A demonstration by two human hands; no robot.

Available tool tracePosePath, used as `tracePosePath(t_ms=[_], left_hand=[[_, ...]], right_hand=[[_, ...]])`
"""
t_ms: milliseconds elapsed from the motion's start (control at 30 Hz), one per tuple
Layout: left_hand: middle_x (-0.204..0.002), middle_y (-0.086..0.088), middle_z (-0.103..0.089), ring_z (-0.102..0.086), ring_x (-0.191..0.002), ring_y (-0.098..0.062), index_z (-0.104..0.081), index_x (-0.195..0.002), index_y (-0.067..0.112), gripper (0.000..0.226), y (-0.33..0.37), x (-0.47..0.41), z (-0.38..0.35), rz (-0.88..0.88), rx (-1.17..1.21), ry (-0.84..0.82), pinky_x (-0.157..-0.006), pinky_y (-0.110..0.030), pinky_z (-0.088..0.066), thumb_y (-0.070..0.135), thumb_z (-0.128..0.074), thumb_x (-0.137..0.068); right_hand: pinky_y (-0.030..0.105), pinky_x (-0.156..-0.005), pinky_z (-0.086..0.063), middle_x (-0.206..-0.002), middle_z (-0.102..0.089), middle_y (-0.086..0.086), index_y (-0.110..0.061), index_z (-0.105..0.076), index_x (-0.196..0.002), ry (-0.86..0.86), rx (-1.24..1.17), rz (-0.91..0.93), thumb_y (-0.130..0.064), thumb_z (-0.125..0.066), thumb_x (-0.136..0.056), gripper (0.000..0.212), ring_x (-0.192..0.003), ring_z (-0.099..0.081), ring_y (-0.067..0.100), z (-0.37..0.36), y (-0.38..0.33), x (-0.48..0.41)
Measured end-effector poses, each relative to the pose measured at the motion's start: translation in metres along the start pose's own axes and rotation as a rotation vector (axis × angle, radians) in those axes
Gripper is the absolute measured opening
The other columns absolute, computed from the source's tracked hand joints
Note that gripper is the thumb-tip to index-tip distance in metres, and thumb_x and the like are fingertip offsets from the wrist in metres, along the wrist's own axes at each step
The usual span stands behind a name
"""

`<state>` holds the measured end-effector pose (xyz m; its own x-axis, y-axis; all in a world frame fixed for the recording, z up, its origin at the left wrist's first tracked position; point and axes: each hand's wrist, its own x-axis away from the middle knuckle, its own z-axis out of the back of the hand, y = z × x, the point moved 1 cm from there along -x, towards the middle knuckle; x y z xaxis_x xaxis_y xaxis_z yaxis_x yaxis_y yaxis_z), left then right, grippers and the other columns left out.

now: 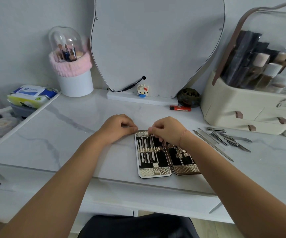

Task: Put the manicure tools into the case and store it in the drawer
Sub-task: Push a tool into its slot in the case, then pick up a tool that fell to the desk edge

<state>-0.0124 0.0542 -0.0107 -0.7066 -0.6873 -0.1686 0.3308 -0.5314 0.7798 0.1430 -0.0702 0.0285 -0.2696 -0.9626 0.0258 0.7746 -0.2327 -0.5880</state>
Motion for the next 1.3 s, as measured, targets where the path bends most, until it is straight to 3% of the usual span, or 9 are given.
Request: tracePosePath(t_ms=[133, 233, 367, 433, 533, 833, 967, 1100, 1300], left_hand=[[-0.093, 0.003, -0.064, -0.059, -0.090, -0.010, -0.071, -0.074, 0.028, 0.007, 0.000, 0.000, 0.000, -0.002, -0.012, 0.000, -0.080, -0.017, -0.041, 0.024, -0.076, -0.074], [-0.093, 0.004, -0.064, -0.059, -0.088, -0.007, -0.070, -0.073, 0.028, 0.008, 0.001, -0.001, 0.000, -0.001, -0.015, 0.001, -0.077, -0.010, -0.040, 0.023, -0.076, -0.075], [-0.092, 0.005, -0.064, -0.056, -0.082, 0.004, -0.069, -0.071, 0.030, 0.012, 0.001, 0.000, -0.001, 0.003, -0.014, 0.010, -0.071, 0.000, -0.035, 0.021, -0.076, -0.075], [-0.091, 0.005, -0.065, -0.056, -0.081, 0.007, -0.069, -0.070, 0.030, 0.013, 0.001, 0.001, -0.001, -0.004, -0.009, 0.009, -0.071, 0.001, -0.034, 0.020, -0.076, -0.075], [-0.091, 0.005, -0.065, -0.059, -0.086, -0.003, -0.072, -0.073, 0.026, 0.006, 0.001, 0.002, 0.000, -0.007, 0.009, -0.006, -0.078, -0.008, -0.038, 0.023, -0.077, -0.073], [-0.092, 0.006, -0.064, -0.059, -0.094, -0.012, -0.071, -0.065, 0.035, 0.016, 0.002, 0.002, 0.000, -0.002, 0.004, 0.005, -0.088, -0.023, -0.039, 0.023, -0.079, -0.070], [-0.092, 0.002, -0.064, -0.059, -0.089, -0.011, -0.070, -0.066, 0.034, 0.016, 0.006, 0.000, -0.003, 0.016, -0.013, 0.018, -0.081, -0.016, -0.039, 0.021, -0.078, -0.072], [-0.090, 0.001, -0.062, -0.059, -0.086, -0.012, -0.071, -0.069, 0.028, 0.008, 0.008, -0.003, -0.012, 0.066, -0.019, 0.074, -0.078, -0.022, -0.041, 0.026, -0.078, -0.072], [-0.084, 0.008, -0.060, -0.059, -0.084, -0.012, -0.072, -0.071, 0.028, 0.006, 0.005, -0.002, -0.015, 0.047, -0.045, 0.101, -0.080, -0.028, -0.044, 0.031, -0.077, -0.072]], right_hand=[[0.015, -0.049, -0.035, -0.054, -0.054, -0.008, -0.011, -0.071, -0.083, -0.001, -0.017, 0.005, -0.033, -0.057, -0.089, 0.027, -0.036, -0.047, -0.005, 0.000, 0.003, 0.001], [0.015, -0.049, -0.038, -0.055, -0.056, -0.006, -0.014, -0.073, -0.085, 0.001, -0.061, -0.003, -0.033, -0.057, -0.089, 0.025, -0.040, -0.049, -0.001, -0.001, 0.004, 0.003], [0.020, -0.067, -0.052, -0.073, -0.068, 0.000, -0.018, -0.070, -0.099, 0.122, -0.260, -0.008, -0.021, -0.059, -0.089, 0.015, -0.062, -0.059, 0.007, 0.011, 0.017, 0.016], [0.016, -0.068, -0.050, -0.079, -0.068, -0.005, -0.017, -0.071, -0.097, 0.256, -0.225, -0.011, -0.017, -0.063, -0.086, 0.013, -0.070, -0.060, 0.006, 0.029, 0.035, 0.026], [0.014, -0.066, -0.044, -0.074, -0.066, -0.008, -0.014, -0.073, -0.085, 0.386, -0.093, -0.105, -0.019, -0.070, -0.080, 0.007, -0.069, -0.058, 0.003, 0.061, 0.070, 0.045], [0.015, -0.061, -0.041, -0.066, -0.064, -0.009, -0.019, -0.071, -0.072, 0.350, 0.013, -0.266, -0.017, -0.077, -0.072, 0.006, -0.070, -0.059, 0.013, 0.075, 0.121, 0.081], [0.016, -0.056, -0.036, -0.074, -0.063, -0.004, -0.017, -0.071, -0.077, 0.371, 0.095, -0.306, -0.022, -0.075, -0.074, 0.007, -0.074, -0.056, 0.013, 0.069, 0.119, 0.078], [0.023, -0.064, -0.040, -0.073, -0.064, -0.002, -0.017, -0.072, -0.077, 0.382, 0.093, -0.273, -0.025, -0.074, -0.074, 0.009, -0.073, -0.056, 0.015, 0.064, 0.112, 0.077], [0.021, -0.058, -0.040, -0.066, -0.060, -0.006, -0.020, -0.072, -0.075, 0.306, 0.082, -0.240, -0.027, -0.077, -0.072, 0.009, -0.066, -0.053, 0.010, 0.056, 0.110, 0.083]])
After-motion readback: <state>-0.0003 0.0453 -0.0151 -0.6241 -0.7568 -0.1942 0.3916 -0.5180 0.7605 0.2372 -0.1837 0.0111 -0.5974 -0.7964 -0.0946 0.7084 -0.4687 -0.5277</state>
